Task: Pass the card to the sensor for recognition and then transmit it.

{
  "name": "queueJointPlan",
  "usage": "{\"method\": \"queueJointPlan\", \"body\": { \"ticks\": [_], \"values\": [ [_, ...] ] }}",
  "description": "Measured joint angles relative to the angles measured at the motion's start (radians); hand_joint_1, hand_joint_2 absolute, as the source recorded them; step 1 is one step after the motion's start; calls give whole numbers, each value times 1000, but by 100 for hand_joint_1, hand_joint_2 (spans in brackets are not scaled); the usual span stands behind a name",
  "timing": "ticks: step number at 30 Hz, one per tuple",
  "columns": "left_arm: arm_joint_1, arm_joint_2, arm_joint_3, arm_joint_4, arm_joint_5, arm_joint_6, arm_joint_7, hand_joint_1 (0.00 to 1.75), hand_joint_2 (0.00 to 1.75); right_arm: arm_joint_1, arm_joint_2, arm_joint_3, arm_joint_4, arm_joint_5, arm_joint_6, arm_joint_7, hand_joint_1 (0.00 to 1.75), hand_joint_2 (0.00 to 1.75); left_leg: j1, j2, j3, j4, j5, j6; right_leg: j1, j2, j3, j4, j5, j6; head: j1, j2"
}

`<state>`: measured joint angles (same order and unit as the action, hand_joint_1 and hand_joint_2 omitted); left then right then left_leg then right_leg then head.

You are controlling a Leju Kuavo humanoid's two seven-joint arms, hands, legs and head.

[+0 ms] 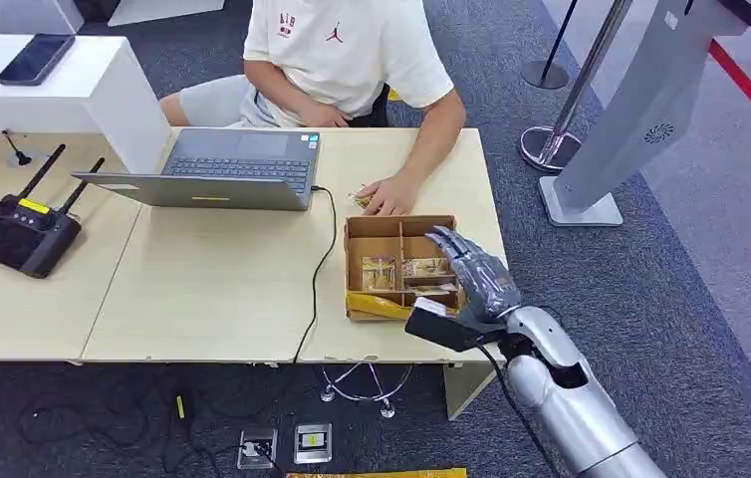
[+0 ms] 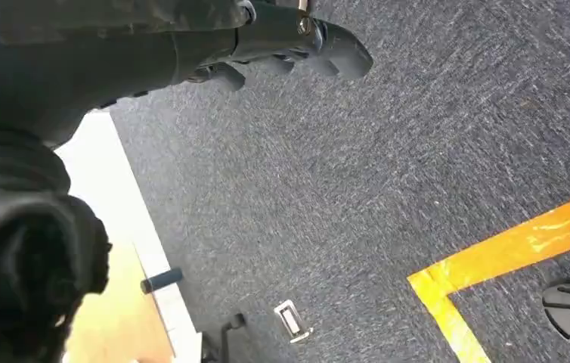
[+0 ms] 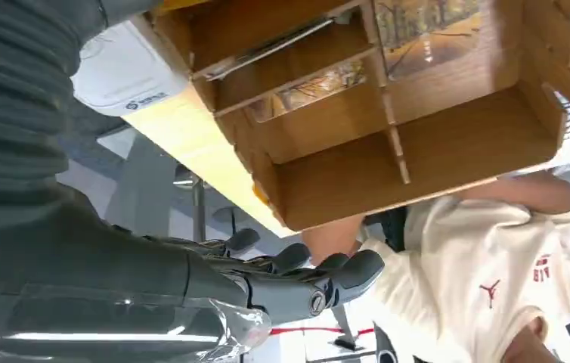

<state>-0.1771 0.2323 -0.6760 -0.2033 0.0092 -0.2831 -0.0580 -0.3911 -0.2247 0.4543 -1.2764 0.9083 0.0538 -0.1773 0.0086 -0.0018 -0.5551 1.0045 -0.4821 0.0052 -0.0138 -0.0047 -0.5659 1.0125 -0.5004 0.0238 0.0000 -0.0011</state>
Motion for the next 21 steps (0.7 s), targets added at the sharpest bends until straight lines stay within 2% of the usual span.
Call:
{"method": "queueJointPlan", "body": {
  "ticks": [9,21],
  "values": [
    [-2,-2,0,0,-3,0,0,0,0,-34,32,24,47,5,-17,-4,0,175,0,0,0,0,0,0,0,0,0,0,0,0,0,0],
    [-3,-2,0,0,0,0,0,0,0,-55,40,45,146,37,-18,-1,0,175,0,0,0,0,0,0,0,0,0,0,0,0,0,0]
  ]
}}
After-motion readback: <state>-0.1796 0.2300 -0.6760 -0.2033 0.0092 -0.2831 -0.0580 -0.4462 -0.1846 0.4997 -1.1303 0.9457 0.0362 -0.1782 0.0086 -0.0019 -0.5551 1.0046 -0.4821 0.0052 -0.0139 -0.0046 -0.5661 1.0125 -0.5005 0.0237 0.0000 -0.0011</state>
